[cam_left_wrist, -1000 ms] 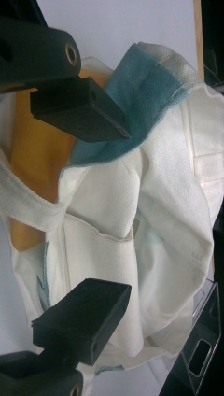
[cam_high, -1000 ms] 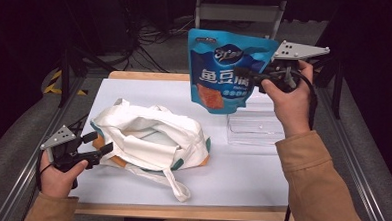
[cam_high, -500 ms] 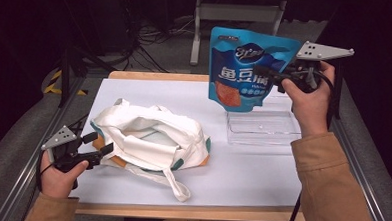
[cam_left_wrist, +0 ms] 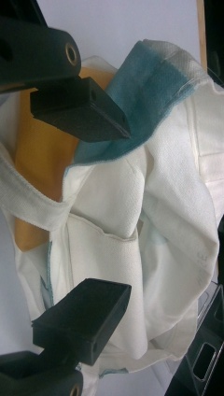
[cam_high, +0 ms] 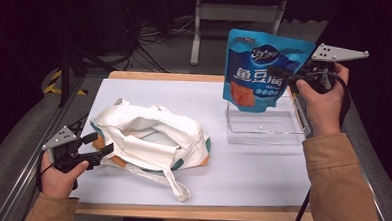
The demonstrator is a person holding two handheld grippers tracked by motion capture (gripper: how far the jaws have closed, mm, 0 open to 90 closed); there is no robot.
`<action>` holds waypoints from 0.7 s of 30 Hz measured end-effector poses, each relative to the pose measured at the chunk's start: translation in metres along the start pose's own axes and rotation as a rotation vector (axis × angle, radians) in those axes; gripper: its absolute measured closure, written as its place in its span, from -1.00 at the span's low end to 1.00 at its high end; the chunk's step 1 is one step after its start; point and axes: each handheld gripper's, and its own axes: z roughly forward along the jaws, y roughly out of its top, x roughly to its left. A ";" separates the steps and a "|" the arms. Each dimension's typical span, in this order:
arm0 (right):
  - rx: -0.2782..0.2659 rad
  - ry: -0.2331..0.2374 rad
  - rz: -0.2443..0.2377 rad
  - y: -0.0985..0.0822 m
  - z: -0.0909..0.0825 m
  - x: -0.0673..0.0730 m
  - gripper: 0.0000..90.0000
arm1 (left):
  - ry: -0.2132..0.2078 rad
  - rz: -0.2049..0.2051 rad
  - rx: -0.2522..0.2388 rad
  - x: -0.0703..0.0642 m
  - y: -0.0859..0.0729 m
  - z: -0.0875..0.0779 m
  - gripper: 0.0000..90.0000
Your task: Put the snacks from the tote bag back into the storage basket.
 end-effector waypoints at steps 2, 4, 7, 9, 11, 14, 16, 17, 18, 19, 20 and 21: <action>0.001 0.001 -0.004 -0.003 -0.003 -0.004 0.99 | 0.006 -0.002 -0.001 0.000 -0.001 -0.002 -0.51; 0.004 0.002 -0.004 -0.005 -0.005 -0.006 0.99 | 0.008 -0.002 -0.004 -0.001 -0.002 -0.004 -0.51; 0.005 0.003 0.000 -0.009 -0.007 -0.010 0.99 | 0.013 -0.005 -0.001 -0.002 -0.003 -0.006 -0.51; 0.005 0.006 0.005 -0.015 -0.008 -0.014 0.99 | 0.016 -0.001 -0.002 -0.003 -0.004 -0.007 -0.51; 0.004 0.012 0.009 -0.019 -0.008 -0.017 0.99 | 0.019 -0.002 0.001 -0.003 -0.004 -0.008 -0.51; 0.007 0.024 0.021 -0.028 -0.006 -0.022 0.99 | 0.023 0.001 0.004 -0.004 -0.006 -0.009 -0.51; 0.012 0.028 0.026 -0.033 -0.003 -0.024 0.99 | 0.026 0.000 0.005 -0.004 -0.007 -0.010 -0.51; 0.015 0.030 0.026 -0.036 -0.002 -0.025 0.99 | 0.028 -0.001 0.004 -0.004 -0.007 -0.011 -0.51; 0.017 0.032 0.028 -0.038 -0.001 -0.026 0.99 | 0.031 -0.007 0.003 -0.004 -0.008 -0.011 -0.51; 0.019 0.033 0.028 -0.040 0.000 -0.026 0.99 | 0.031 -0.008 0.004 -0.004 -0.008 -0.012 -0.51; 0.018 0.033 0.029 -0.042 0.001 -0.027 0.99 | 0.034 -0.008 0.002 -0.003 -0.009 -0.013 -0.51; 0.019 0.035 0.031 -0.045 0.002 -0.028 0.99 | 0.036 -0.010 0.001 -0.003 -0.009 -0.014 -0.51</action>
